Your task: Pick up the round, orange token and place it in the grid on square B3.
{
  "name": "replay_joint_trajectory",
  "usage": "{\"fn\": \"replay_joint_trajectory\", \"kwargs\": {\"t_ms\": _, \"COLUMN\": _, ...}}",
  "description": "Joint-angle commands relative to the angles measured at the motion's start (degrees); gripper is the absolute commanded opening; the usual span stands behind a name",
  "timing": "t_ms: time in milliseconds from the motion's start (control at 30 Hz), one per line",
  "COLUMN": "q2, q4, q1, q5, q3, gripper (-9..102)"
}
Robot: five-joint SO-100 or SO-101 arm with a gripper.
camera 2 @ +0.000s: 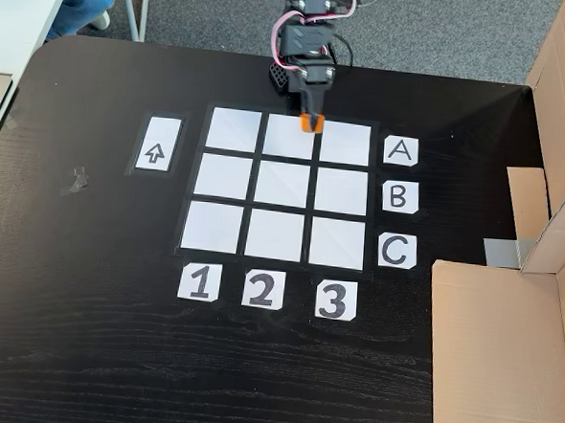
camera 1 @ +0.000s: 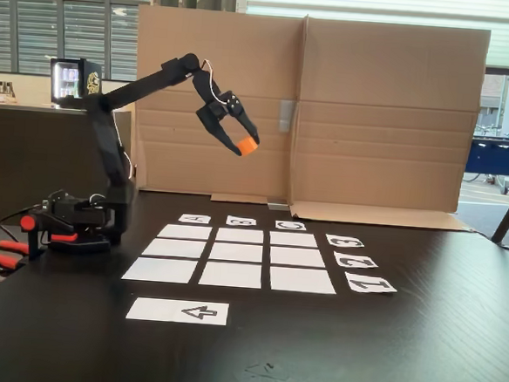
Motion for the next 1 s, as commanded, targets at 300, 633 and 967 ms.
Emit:
{"fn": "replay_joint_trajectory", "kwargs": {"t_ms": 300, "q2": -18.81, "q4": -1.49, "q1": -10.46, "q5": 8.26, "q3": -3.34, "gripper": -1}}
{"fn": "replay_joint_trajectory", "kwargs": {"t_ms": 633, "q2": -28.74, "q4": -5.36, "q1": -9.40, "q5": 11.07, "q3": -2.99, "gripper": -1}}
{"fn": "replay_joint_trajectory", "kwargs": {"t_ms": 967, "q2": -36.04, "q4": -6.24, "q1": -10.81, "q5": 16.08, "q3": -2.20, "gripper": -1}}
